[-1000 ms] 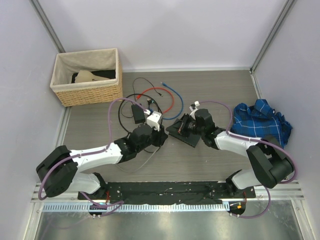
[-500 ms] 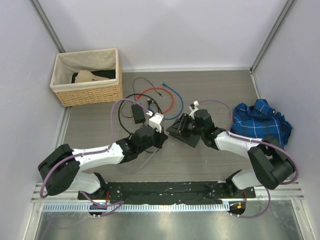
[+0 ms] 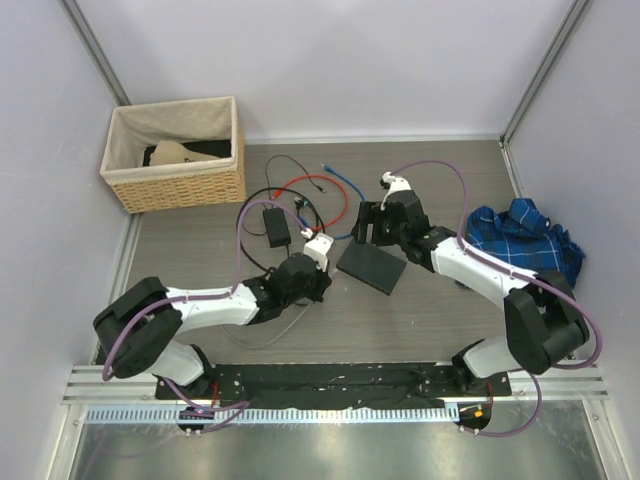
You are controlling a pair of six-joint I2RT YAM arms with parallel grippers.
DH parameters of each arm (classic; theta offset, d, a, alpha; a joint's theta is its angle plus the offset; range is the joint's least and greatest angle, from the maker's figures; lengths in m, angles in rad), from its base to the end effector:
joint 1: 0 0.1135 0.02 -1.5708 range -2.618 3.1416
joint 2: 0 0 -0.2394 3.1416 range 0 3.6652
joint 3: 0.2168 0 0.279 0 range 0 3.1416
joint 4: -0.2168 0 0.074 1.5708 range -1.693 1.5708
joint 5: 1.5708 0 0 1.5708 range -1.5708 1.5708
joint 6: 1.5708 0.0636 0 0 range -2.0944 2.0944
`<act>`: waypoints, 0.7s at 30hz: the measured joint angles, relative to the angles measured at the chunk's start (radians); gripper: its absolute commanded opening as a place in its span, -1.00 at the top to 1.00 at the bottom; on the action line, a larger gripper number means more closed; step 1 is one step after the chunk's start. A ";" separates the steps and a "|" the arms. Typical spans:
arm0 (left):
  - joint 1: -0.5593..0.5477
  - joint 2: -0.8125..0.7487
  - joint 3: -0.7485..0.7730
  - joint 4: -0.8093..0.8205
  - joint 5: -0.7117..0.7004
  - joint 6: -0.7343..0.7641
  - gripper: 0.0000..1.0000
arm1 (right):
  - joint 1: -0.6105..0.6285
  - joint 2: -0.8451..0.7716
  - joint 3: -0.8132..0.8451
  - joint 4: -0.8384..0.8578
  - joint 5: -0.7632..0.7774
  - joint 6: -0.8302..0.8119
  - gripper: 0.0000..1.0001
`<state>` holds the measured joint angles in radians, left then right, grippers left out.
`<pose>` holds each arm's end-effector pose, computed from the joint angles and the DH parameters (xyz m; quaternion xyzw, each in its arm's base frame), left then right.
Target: Insert the plug into the switch port
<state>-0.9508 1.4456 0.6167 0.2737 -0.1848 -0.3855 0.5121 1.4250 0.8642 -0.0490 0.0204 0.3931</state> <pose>0.2038 -0.2654 0.1188 0.1996 0.8481 -0.2367 0.4300 0.3150 0.1756 0.1775 -0.0480 0.8854 0.1940 0.4196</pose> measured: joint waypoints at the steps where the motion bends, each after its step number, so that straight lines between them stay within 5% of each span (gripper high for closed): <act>1: 0.000 0.008 0.000 -0.002 -0.002 0.002 0.99 | 0.000 0.010 0.010 -0.006 0.010 -0.024 -0.64; 21: 0.000 0.119 -0.008 0.047 -0.040 0.054 1.00 | -0.110 0.256 0.114 -0.058 -0.038 -0.285 -0.70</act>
<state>-0.9508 1.5650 0.6083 0.3206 -0.2253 -0.3317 0.4019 1.6810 0.9779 -0.1066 -0.0174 0.1081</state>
